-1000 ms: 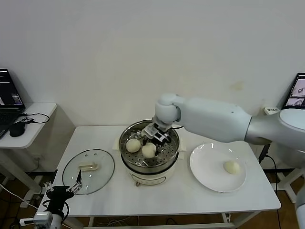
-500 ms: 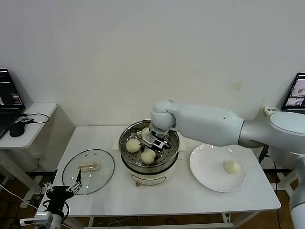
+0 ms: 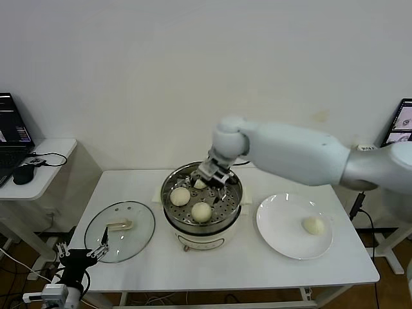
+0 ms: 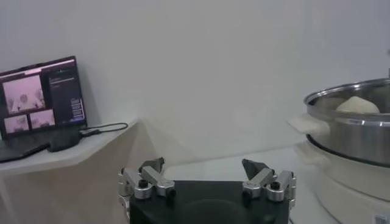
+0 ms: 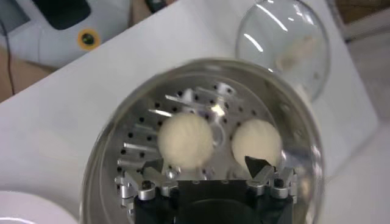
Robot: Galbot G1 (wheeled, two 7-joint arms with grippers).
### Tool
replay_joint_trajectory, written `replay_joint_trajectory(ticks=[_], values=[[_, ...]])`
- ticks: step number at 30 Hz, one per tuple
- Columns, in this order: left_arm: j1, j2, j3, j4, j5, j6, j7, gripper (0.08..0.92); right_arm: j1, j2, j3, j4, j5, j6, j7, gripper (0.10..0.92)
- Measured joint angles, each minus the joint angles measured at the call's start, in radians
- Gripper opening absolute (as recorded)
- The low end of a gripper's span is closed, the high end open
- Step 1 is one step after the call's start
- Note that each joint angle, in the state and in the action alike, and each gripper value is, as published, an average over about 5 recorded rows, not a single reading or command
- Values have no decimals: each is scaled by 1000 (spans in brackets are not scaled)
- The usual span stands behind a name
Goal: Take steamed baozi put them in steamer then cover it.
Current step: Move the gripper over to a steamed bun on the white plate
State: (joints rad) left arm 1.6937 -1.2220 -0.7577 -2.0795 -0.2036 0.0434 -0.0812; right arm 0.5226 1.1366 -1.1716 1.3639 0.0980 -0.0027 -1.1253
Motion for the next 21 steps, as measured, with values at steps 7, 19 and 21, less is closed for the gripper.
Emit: replay_joint_trajectory(ticks=[7,19,21], values=[[-3,12,6,0,0,0,3,823,12,-151,39,60,21,-129,-7,823],[-11,22,34,3,13,3,2,823,-137,-468,168,80,-70,-197,-26,823],[-10,22,35,4,15,3,2,823,-187,-505,208,73,-97,-196,-26,823]])
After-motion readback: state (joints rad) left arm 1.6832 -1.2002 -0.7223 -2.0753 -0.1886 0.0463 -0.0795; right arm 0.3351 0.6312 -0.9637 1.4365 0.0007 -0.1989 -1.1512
